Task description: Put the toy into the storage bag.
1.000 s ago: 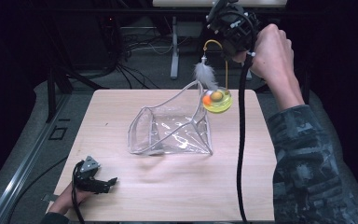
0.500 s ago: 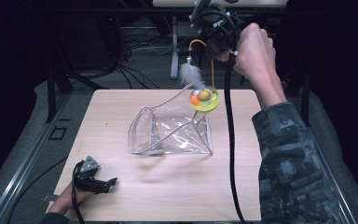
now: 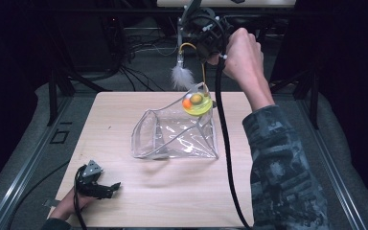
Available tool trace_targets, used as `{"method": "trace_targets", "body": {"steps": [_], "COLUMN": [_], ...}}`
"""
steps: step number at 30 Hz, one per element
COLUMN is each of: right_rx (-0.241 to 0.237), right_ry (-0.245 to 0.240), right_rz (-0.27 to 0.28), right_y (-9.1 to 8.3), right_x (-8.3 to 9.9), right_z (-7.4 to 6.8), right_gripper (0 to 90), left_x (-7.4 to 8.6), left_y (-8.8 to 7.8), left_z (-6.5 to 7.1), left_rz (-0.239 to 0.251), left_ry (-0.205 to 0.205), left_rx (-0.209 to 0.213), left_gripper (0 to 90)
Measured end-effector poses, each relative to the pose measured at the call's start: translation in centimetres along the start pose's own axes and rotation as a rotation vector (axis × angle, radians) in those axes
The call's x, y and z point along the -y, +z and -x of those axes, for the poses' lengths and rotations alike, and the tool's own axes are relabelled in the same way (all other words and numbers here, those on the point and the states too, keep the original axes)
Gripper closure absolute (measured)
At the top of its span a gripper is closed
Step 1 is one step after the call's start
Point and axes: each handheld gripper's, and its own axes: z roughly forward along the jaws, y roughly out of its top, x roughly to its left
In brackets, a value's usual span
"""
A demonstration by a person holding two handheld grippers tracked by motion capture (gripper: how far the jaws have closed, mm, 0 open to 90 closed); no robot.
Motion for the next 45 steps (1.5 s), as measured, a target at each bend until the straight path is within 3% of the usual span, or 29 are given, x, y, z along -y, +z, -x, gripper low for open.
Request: {"method": "trace_targets", "body": {"steps": [7, 16, 25, 45], "right_rx": [-0.028, -0.049, -0.067, -0.122], "right_ry": [-0.034, -0.043, -0.072, -0.068], "right_rz": [0.006, 0.009, -0.027, -0.108], "right_y": [1.4, 2.8, 5.6, 10.9], "right_x": [-1.1, -1.7, -1.8, 1.1], "right_z": [-1.1, -2.0, -2.9, -3.9], "right_gripper": [88.5, 88.5, 88.5, 88.5], "left_x": [0.0, 0.0, 0.0, 0.0], "left_y": [0.0, 0.0, 0.0, 0.0], "left_z": [0.0, 0.0, 0.0, 0.0], "left_rz": [0.0, 0.001, 0.0, 0.0], "left_ry": [0.0, 0.003, 0.006, 0.007], "left_rx": [0.001, 0.003, 0.004, 0.005], "left_gripper": [0.3, 0.3, 0.3, 0.2]}}
